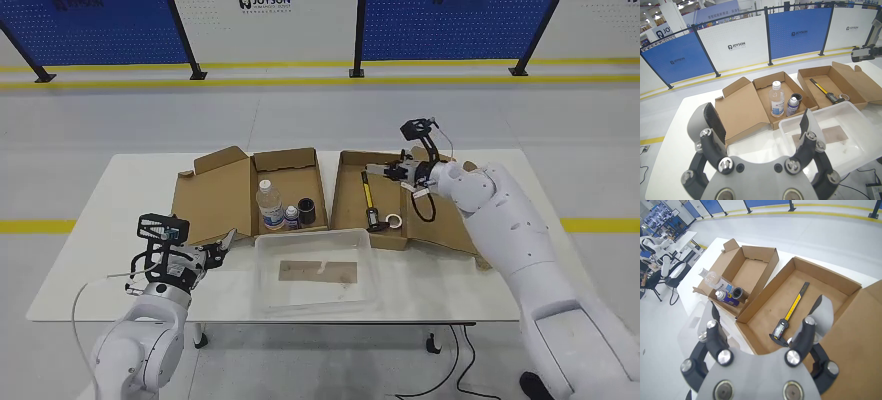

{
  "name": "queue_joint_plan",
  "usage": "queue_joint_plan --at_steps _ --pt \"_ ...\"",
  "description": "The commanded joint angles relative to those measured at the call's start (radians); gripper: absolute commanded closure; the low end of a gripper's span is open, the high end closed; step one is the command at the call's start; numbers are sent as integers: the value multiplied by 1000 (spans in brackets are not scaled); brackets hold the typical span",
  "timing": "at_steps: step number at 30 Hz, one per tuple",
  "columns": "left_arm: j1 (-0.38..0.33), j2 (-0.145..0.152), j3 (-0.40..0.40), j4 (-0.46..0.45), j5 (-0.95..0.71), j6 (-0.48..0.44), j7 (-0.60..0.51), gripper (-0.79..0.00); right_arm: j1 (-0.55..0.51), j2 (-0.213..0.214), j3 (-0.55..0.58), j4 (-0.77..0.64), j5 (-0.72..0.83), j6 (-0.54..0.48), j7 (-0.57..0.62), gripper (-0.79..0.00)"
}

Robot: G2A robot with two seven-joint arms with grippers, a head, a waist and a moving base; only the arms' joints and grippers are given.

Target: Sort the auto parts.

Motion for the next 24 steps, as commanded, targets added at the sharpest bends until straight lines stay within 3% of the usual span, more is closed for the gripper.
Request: queue_joint_plan --at_steps 1,12,24 --pt "0 0 0 0 0 0 0 -785 -53 27 43 -111 -33 16 4 -785" --pt "0 0 0 0 0 0 0 -785 -481 130 285 -741 -135 165 84 -785" --pt "0 0 0 0 0 0 0 -785 -844 173 476 -1085 -178 223 60 -785"
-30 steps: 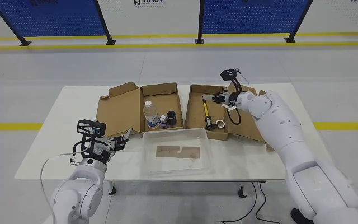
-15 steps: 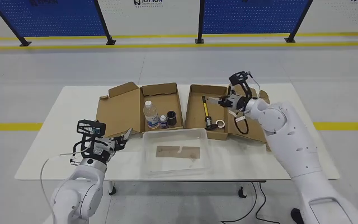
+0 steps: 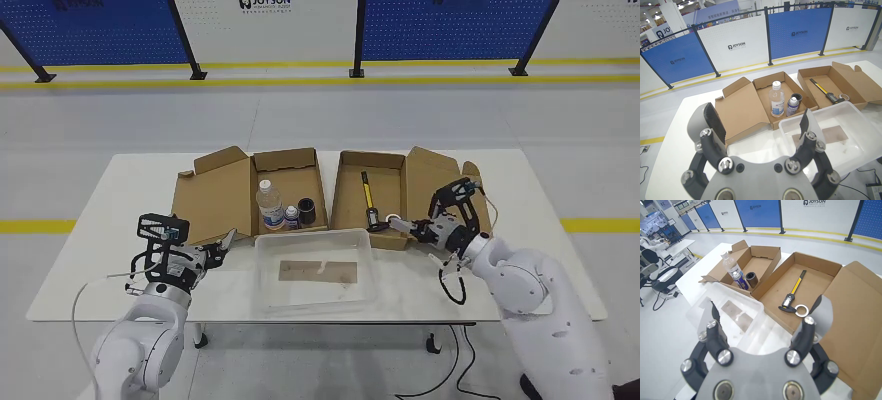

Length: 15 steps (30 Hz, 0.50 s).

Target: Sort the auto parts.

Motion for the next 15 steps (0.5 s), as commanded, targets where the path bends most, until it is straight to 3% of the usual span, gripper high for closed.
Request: queue_joint_plan --at_steps 1,15 --pt "0 0 0 0 0 0 0 -785 -49 4 31 -33 0 9 -12 -785" --pt "0 0 0 0 0 0 0 -785 -318 15 204 -270 -36 169 -78 -785"
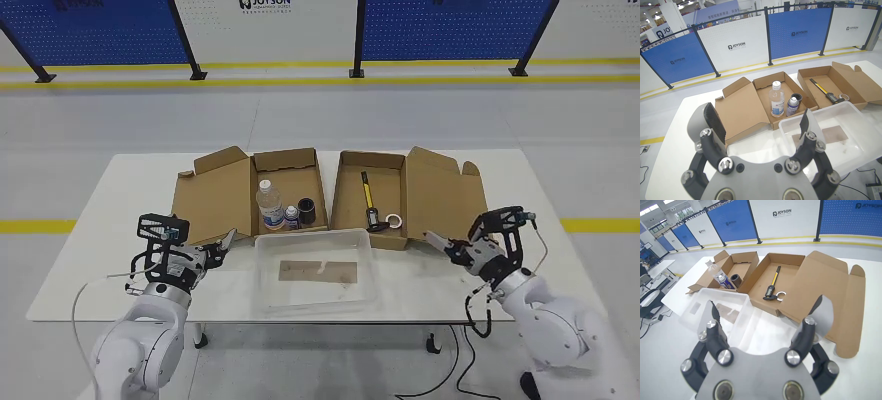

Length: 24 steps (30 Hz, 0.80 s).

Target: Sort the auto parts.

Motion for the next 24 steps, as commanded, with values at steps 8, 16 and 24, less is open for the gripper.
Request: queue_joint_plan --at_steps 8,16,24 --pt "0 0 0 0 0 0 0 -785 -83 3 44 -72 -20 11 12 -785" --pt "0 0 0 0 0 0 0 -785 -61 7 61 -33 24 -57 32 -784" --pt "0 0 0 0 0 0 0 -785 -61 7 61 -34 24 -55 31 -784"
